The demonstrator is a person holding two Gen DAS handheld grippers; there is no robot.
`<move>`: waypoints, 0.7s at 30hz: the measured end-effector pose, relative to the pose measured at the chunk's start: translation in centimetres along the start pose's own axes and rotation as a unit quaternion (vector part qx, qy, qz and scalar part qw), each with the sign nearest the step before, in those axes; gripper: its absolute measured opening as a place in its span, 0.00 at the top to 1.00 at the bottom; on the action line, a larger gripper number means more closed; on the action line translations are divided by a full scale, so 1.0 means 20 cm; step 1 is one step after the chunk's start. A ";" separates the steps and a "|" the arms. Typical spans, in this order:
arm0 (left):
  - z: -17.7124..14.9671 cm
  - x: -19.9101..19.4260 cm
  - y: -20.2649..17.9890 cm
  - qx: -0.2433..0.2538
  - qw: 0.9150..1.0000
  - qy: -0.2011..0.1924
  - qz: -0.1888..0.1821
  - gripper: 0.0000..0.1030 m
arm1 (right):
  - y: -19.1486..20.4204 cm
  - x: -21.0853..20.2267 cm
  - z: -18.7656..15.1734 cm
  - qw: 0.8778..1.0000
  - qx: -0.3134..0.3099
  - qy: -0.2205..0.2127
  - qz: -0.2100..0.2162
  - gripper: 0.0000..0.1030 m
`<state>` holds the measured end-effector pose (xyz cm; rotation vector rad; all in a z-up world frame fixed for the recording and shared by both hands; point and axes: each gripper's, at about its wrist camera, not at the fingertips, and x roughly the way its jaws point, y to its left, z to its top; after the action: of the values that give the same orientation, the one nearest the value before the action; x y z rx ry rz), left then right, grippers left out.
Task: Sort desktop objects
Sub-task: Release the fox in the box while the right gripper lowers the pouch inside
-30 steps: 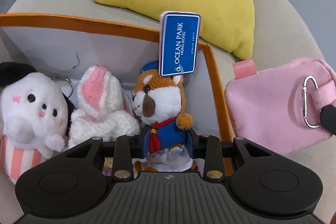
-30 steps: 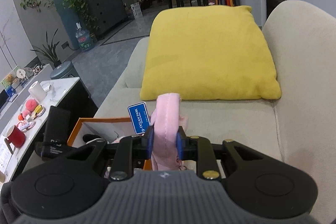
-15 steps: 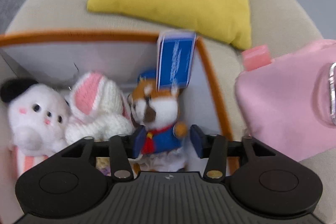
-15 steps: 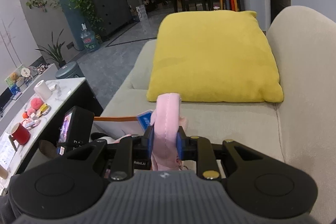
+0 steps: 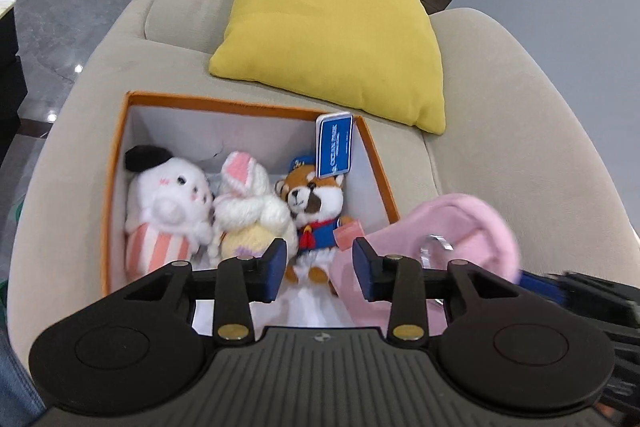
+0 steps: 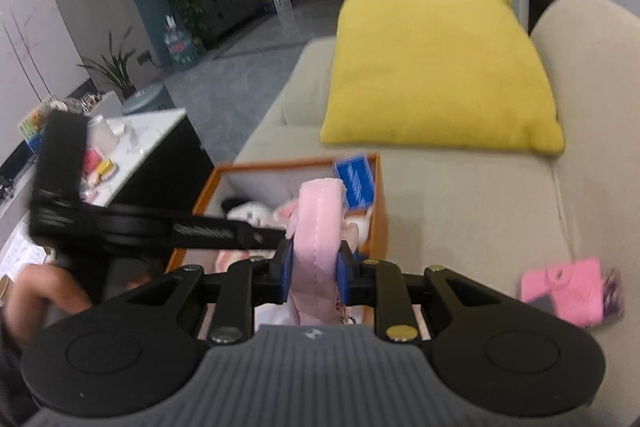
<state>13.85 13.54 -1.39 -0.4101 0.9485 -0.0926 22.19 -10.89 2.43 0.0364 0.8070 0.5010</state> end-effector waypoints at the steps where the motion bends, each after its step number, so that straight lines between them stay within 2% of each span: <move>1: -0.01 0.00 0.01 0.001 1.000 0.003 0.000 0.61 | 0.02 0.02 -0.02 1.000 0.000 0.004 -0.012 0.77; 7: -0.10 0.06 0.03 -0.003 1.000 0.029 -0.011 0.67 | 0.07 0.13 -0.11 0.997 0.004 0.028 -0.068 0.77; 16: -0.12 0.11 0.13 -0.029 0.999 0.039 -0.022 0.69 | 0.16 0.28 -0.19 0.990 -0.029 0.011 -0.140 0.77; 21: -0.12 0.12 0.15 -0.028 0.998 0.042 -0.023 0.69 | 0.14 0.35 -0.24 0.989 -0.026 0.033 -0.142 0.76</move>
<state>13.01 14.94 -5.62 -0.4828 1.0265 -0.1270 21.62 -6.08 -5.05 -0.1427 0.8477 0.2550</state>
